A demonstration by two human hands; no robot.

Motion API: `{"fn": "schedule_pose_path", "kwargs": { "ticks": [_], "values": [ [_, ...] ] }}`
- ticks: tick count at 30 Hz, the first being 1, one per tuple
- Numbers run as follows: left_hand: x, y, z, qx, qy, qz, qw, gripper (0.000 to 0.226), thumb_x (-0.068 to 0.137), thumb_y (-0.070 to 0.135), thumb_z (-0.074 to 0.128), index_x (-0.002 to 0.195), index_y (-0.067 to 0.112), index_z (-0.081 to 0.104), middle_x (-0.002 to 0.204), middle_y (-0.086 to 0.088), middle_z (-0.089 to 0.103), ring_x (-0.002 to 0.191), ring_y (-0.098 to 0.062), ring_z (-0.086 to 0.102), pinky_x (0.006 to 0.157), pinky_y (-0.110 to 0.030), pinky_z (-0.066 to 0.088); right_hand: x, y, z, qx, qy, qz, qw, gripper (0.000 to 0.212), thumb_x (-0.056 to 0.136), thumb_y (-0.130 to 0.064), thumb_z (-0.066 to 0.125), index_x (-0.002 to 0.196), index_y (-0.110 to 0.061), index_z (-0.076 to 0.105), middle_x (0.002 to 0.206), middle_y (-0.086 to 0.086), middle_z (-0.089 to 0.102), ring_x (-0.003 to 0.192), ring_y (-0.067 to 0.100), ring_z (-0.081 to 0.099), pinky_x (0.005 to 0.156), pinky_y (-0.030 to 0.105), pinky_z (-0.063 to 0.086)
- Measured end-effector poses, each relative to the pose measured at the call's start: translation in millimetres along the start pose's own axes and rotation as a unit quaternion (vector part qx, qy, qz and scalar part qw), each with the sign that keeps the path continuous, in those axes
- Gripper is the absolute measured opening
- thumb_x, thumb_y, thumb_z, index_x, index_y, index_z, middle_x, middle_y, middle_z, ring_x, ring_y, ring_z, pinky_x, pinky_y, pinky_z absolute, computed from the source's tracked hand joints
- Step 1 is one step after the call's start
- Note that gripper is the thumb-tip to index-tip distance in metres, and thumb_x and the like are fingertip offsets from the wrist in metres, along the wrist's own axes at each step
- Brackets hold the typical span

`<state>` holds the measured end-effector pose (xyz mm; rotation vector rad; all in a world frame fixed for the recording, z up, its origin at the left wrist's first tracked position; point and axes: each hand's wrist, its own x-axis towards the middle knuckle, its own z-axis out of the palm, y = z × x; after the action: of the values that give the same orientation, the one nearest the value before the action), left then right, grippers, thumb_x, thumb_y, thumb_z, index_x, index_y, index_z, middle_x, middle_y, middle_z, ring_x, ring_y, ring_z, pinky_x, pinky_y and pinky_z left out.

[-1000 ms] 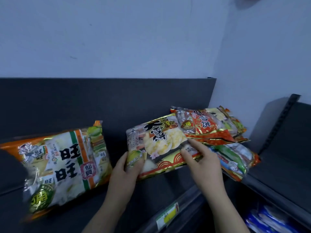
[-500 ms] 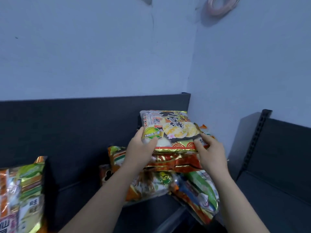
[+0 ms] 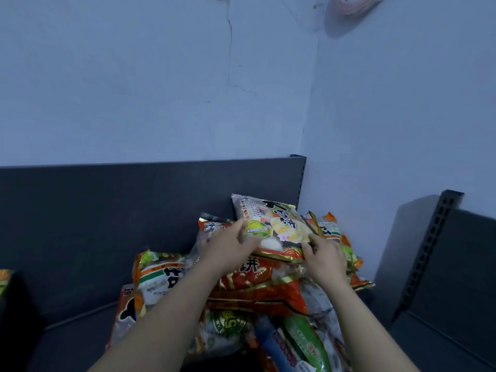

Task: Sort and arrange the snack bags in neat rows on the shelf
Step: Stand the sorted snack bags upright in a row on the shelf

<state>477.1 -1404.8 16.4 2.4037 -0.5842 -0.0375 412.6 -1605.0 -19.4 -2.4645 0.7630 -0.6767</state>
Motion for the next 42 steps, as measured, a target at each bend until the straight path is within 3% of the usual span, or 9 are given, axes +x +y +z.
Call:
{"fn": "schedule_pose_path", "kwargs": {
  "ticks": [5, 10, 19, 24, 29, 32, 35, 38, 42],
  "values": [
    [-15, -23, -18, -0.079, 0.100, -0.007, 0.992, 0.065, 0.090, 0.062, 0.048, 0.144, 0.026, 0.043, 0.145, 0.002, 0.049, 0.132, -0.021, 0.045, 0.109, -0.047, 0.036, -17, -23, -13, 0.001, 0.033, -0.089, 0.995, 0.037, 0.093, -0.040, 0.052, 0.125, -0.023, 0.062, 0.138, 0.003, 0.054, 0.135, 0.028, 0.037, 0.112, 0.047, 0.029],
    [-67, -61, -39, -0.093, 0.184, -0.013, 0.978, 0.052, 0.093, 0.049, 0.055, 0.136, 0.021, 0.054, 0.135, 0.009, 0.055, 0.121, -0.009, 0.052, 0.097, -0.025, 0.041, -65, -81, -10, 0.058, -0.013, -0.226, 0.972, 0.038, 0.094, -0.038, 0.054, 0.126, -0.019, 0.063, 0.133, -0.004, 0.057, 0.134, 0.018, 0.042, 0.116, 0.044, 0.027],
    [-164, -183, -87, -0.061, 0.303, -0.125, 0.943, 0.044, 0.090, 0.040, 0.063, 0.128, 0.018, 0.062, 0.127, 0.004, 0.063, 0.103, -0.008, 0.059, 0.090, -0.025, 0.044, -165, -184, 63, 0.134, -0.153, -0.352, 0.914, 0.036, 0.094, -0.031, 0.058, 0.128, -0.020, 0.060, 0.131, -0.005, 0.057, 0.128, 0.012, 0.044, 0.108, 0.023, 0.026],
    [-220, -260, -124, -0.013, 0.360, -0.216, 0.908, 0.055, 0.091, 0.040, 0.062, 0.138, 0.013, 0.052, 0.137, -0.006, 0.056, 0.123, -0.022, 0.053, 0.097, -0.034, 0.043, -219, -232, 128, 0.197, -0.292, -0.312, 0.882, 0.044, 0.095, -0.035, 0.057, 0.137, -0.023, 0.051, 0.139, -0.010, 0.051, 0.132, 0.006, 0.041, 0.110, 0.023, 0.033],
    [-257, -333, -150, 0.010, 0.339, -0.388, 0.857, 0.100, 0.080, 0.054, 0.070, 0.154, 0.020, 0.012, 0.159, -0.015, 0.019, 0.144, -0.037, 0.020, 0.114, -0.052, 0.023, -262, -264, 187, 0.227, -0.419, -0.196, 0.857, 0.063, 0.092, -0.037, 0.061, 0.147, -0.019, 0.036, 0.147, -0.003, 0.043, 0.134, 0.013, 0.041, 0.110, 0.030, 0.036],
    [-266, -375, -156, -0.105, 0.286, -0.445, 0.842, 0.132, 0.060, 0.068, 0.076, 0.155, 0.020, -0.002, 0.158, -0.015, 0.024, 0.141, -0.038, 0.029, 0.112, -0.056, 0.029, -279, -272, 217, 0.248, -0.474, -0.156, 0.831, 0.038, 0.090, -0.029, 0.065, 0.125, -0.024, 0.050, 0.124, -0.007, 0.060, 0.105, 0.003, 0.059, 0.082, 0.019, 0.052],
    [-266, -398, -156, -0.193, 0.267, -0.420, 0.846, 0.131, 0.045, 0.066, 0.082, 0.151, 0.021, 0.018, 0.145, -0.006, 0.049, 0.123, -0.031, 0.055, 0.099, -0.054, 0.047, -289, -273, 232, 0.296, -0.480, -0.150, 0.812, 0.039, 0.089, -0.013, 0.063, 0.123, -0.027, 0.052, 0.112, -0.012, 0.066, 0.098, 0.002, 0.065, 0.075, 0.016, 0.052],
    [-257, -381, -145, -0.232, 0.298, -0.322, 0.869, 0.068, 0.062, 0.039, 0.087, 0.120, 0.037, 0.051, 0.116, 0.007, 0.068, 0.097, -0.019, 0.068, 0.082, -0.049, 0.057, -282, -274, 227, 0.328, -0.419, -0.156, 0.832, 0.046, 0.090, -0.005, 0.056, 0.123, -0.036, 0.049, 0.109, -0.018, 0.065, 0.100, -0.004, 0.062, 0.073, 0.010, 0.048],
    [-229, -355, -122, -0.259, 0.298, -0.200, 0.897, 0.081, 0.082, 0.018, 0.077, 0.146, 0.037, 0.032, 0.132, 0.023, 0.047, 0.119, -0.003, 0.049, 0.101, -0.031, 0.046, -247, -266, 225, 0.302, -0.301, -0.172, 0.888, 0.052, 0.094, -0.011, 0.054, 0.136, -0.036, 0.038, 0.124, -0.011, 0.054, 0.114, 0.005, 0.054, 0.090, 0.022, 0.046]
  ]
}}
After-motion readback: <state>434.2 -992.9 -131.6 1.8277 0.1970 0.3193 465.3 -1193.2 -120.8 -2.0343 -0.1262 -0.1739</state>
